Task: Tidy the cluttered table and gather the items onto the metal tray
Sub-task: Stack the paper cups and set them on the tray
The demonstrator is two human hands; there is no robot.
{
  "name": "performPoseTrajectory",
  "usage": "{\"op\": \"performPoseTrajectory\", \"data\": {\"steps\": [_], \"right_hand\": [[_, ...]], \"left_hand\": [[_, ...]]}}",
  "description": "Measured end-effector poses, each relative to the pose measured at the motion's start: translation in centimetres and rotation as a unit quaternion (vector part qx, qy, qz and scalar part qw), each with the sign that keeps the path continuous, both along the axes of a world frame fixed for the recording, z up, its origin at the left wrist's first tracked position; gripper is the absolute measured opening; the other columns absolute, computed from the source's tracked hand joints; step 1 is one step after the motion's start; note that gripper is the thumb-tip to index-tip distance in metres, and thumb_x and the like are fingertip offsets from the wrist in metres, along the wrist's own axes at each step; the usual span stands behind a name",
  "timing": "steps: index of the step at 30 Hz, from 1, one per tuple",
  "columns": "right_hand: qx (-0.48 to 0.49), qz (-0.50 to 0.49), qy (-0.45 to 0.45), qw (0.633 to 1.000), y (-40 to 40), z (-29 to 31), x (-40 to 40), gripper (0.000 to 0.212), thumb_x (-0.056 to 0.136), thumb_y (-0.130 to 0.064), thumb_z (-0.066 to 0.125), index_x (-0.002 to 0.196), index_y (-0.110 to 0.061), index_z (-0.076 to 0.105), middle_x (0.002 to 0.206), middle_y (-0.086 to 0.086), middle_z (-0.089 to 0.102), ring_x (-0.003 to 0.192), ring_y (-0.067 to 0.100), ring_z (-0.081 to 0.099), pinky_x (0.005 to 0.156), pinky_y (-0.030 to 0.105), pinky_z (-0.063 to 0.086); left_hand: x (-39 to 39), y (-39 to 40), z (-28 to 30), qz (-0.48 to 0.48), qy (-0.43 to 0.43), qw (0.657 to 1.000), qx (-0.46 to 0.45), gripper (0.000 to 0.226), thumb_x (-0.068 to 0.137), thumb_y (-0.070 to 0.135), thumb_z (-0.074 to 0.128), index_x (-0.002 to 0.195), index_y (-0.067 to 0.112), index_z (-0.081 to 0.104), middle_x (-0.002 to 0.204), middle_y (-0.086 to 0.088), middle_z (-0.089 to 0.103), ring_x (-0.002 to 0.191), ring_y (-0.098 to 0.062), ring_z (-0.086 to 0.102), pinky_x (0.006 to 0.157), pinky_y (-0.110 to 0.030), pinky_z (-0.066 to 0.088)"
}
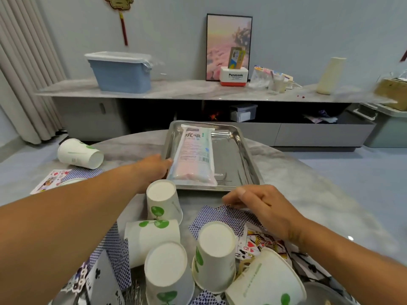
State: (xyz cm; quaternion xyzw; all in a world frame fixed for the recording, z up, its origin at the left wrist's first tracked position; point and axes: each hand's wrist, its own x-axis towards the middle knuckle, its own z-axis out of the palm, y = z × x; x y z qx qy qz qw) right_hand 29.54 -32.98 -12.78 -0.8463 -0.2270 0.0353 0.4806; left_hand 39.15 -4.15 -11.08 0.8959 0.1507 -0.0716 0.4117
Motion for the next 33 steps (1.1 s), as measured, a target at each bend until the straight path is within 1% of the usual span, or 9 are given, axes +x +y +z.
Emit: {"op": "performPoseTrajectory", "data": {"steps": [3,7,10,12,14,17,21,26,33], "right_hand": [[0.035,-0.009,0.023,0.999,0.8,0.2,0.5,0.039,0.102,-0.054,0.048,0.110,-0.029,0.078,0.106,-0.014,0.077,0.104,0.007,0.071,0.091,0.024,0.057],[0.064,-0.008,0.036,0.997,2.0,0.9,0.7,0.036,0.095,-0.050,0.055,0.106,-0.027,0.079,0.100,-0.007,0.078,0.097,0.012,0.074,0.087,0.027,0.060],[0.093,0.001,0.043,0.995,3.3,2.4,0.9,0.036,0.088,-0.052,0.060,0.100,-0.024,0.081,0.095,0.000,0.079,0.092,0.018,0.075,0.082,0.028,0.061],[0.083,0.008,0.042,0.996,4.5,3.6,1.2,0.037,0.086,-0.053,0.061,0.097,-0.023,0.081,0.092,0.001,0.078,0.090,0.018,0.075,0.079,0.028,0.062],[0.056,0.016,0.023,0.998,6.1,4.7,1.8,0.033,0.090,-0.049,0.061,0.095,-0.022,0.080,0.089,-0.002,0.078,0.087,0.014,0.075,0.078,0.026,0.061],[0.018,0.024,-0.004,1.000,8.7,6.1,2.9,0.025,0.094,-0.044,0.063,0.092,-0.025,0.079,0.084,-0.006,0.078,0.082,0.007,0.075,0.075,0.022,0.060],[-0.016,0.036,-0.022,0.999,12.5,7.1,4.8,0.026,0.096,-0.042,0.065,0.090,-0.021,0.079,0.083,-0.003,0.078,0.082,0.013,0.075,0.084,0.037,0.062],[-0.066,0.052,-0.021,0.996,16.2,7.7,6.2,0.026,0.097,-0.042,0.065,0.095,-0.020,0.078,0.085,-0.009,0.077,0.081,0.006,0.074,0.086,0.037,0.062],[-0.116,0.058,-0.018,0.991,18.0,7.4,6.2,0.028,0.096,-0.048,0.063,0.094,-0.023,0.078,0.086,-0.010,0.077,0.082,0.004,0.073,0.083,0.037,0.063]], "left_hand": [[-0.4,0.1,0.3,-0.018,0.045,0.998,0.027,0.037,0.101,0.041,0.057,0.119,0.009,0.061,0.089,-0.004,0.061,0.074,-0.019,0.057,0.055,-0.029,0.042],[-1.3,0.4,0.7,-0.039,0.068,0.997,-0.011,0.040,0.098,0.042,0.063,0.117,0.007,0.062,0.099,-0.011,0.067,0.081,-0.025,0.062,0.063,-0.031,0.049],[-1.7,1.4,1.0,-0.022,0.013,0.999,-0.025,0.027,0.102,0.039,0.057,0.100,0.013,0.064,0.093,-0.010,0.065,0.079,-0.025,0.061,0.064,-0.031,0.052],[-1.8,2.9,1.6,0.014,-0.080,0.997,-0.017,0.014,0.103,0.030,0.055,0.099,0.020,0.063,0.100,-0.008,0.062,0.087,-0.025,0.060,0.081,-0.036,0.056],[-1.9,5.2,2.5,0.046,-0.148,0.987,0.046,0.023,0.102,0.022,0.055,0.124,0.023,0.061,0.116,-0.005,0.063,0.102,-0.027,0.061,0.093,-0.040,0.054],[-1.9,9.0,3.8,0.050,-0.179,0.954,0.234,0.051,0.093,0.012,0.061,0.140,0.029,0.052,0.137,-0.008,0.052,0.127,-0.032,0.046,0.104,-0.043,0.041],[-1.4,13.5,5.0,0.067,-0.098,0.922,0.368,0.078,0.081,0.027,0.075,0.150,0.034,0.038,0.157,-0.017,0.025,0.148,-0.035,0.017,0.119,-0.044,0.020],[-1.4,16.9,4.7,0.109,0.036,0.955,0.274,0.096,0.072,0.056,0.082,0.152,0.031,0.035,0.153,-0.023,0.019,0.143,-0.042,0.022,0.119,-0.047,0.026],[-0.9,16.6,2.2,0.110,-0.034,0.973,0.202,0.084,0.076,0.042,0.083,0.148,0.029,0.043,0.144,-0.018,0.029,0.132,-0.039,0.037,0.113,-0.043,0.037]]}}
